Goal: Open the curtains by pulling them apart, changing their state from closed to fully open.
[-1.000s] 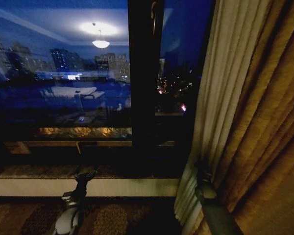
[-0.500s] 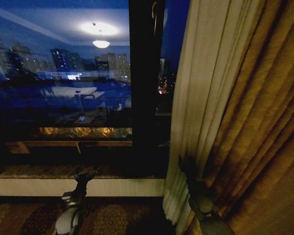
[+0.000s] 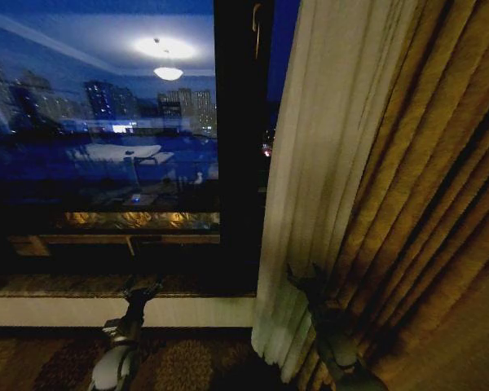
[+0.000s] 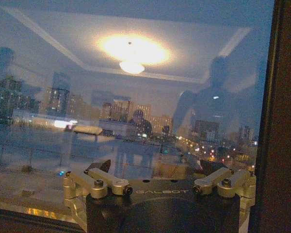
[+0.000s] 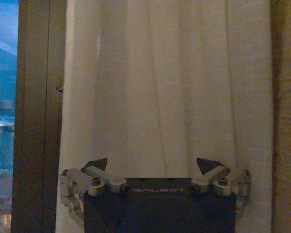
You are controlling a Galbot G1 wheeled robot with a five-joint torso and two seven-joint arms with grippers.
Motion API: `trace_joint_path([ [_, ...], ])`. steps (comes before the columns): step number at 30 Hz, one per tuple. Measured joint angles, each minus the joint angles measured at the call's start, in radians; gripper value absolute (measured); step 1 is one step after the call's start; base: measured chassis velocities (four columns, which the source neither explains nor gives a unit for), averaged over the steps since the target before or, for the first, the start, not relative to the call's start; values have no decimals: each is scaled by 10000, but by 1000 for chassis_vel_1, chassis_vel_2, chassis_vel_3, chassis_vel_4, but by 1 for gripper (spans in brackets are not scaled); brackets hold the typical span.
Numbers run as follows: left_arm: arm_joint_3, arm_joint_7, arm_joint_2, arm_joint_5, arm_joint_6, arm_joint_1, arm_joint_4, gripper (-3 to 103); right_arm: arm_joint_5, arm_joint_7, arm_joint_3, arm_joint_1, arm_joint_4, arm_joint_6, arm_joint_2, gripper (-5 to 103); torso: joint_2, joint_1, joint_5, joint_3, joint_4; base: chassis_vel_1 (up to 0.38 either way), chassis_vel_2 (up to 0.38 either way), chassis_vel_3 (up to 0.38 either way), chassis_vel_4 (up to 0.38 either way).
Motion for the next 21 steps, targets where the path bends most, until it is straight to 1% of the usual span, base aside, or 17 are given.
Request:
trace_joint_path([
  [21, 0, 1, 0, 0, 0, 0, 0, 100, -3, -5, 5, 26, -43, 20, 7, 100, -1, 0, 0, 0, 0, 0, 0, 0, 0],
])
